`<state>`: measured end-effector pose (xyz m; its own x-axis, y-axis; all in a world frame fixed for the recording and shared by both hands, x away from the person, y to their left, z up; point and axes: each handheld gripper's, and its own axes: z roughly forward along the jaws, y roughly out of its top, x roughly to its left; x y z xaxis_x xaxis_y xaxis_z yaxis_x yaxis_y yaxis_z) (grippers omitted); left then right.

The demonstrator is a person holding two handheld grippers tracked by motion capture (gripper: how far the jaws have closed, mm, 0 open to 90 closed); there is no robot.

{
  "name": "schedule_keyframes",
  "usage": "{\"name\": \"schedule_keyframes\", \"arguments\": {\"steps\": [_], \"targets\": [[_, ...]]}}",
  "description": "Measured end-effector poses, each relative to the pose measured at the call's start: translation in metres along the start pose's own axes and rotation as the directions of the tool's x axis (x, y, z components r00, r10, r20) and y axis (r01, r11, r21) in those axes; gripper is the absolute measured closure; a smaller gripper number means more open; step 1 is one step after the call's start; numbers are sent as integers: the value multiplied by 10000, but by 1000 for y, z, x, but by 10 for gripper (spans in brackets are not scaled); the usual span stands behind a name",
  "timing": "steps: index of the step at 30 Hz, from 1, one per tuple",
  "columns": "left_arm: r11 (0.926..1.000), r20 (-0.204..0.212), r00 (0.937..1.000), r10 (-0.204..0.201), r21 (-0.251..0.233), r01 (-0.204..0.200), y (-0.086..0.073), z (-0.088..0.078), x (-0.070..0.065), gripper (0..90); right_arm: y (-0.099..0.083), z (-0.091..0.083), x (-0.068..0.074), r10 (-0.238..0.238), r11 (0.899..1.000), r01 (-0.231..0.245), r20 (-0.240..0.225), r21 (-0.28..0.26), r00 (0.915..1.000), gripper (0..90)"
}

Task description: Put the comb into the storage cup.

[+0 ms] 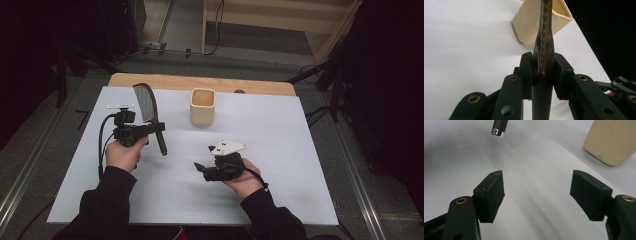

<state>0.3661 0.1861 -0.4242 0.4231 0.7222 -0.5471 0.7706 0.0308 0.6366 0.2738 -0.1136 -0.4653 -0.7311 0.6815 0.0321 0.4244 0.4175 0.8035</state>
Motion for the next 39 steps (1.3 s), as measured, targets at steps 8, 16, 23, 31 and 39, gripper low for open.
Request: {"name": "schedule_keyframes", "arguments": {"steps": [8, 16, 23, 31, 39], "targets": [[10000, -22, 10000, 9, -4, -9, 0, 0, 1, 726, -4, -6, -4, 6, 10000, -6, 36, 13, 10000, 256], [10000, -44, 10000, 30, 7, -30, 0, 0, 1, 726, -8, -15, -12, -3, 10000, 2, 105, 82, 9999, 256], [10000, -34, 10000, 13, -68, -13, 1, -1, 2, 726, -16, -23, -19, -2, 10000, 1, 133, 96, 9999, 256], [9999, -34, 10000, 24, -116, -24, 1, -2, 4, 726, -25, -33, -27, 6, 9997, -11, 222, 235, 9998, 255], [9999, -11, 10000, 37, -168, -37, 3, -2, 4, 726, -31, -39, -29, 5, 9991, -13, 187, 424, 9998, 255]]}}
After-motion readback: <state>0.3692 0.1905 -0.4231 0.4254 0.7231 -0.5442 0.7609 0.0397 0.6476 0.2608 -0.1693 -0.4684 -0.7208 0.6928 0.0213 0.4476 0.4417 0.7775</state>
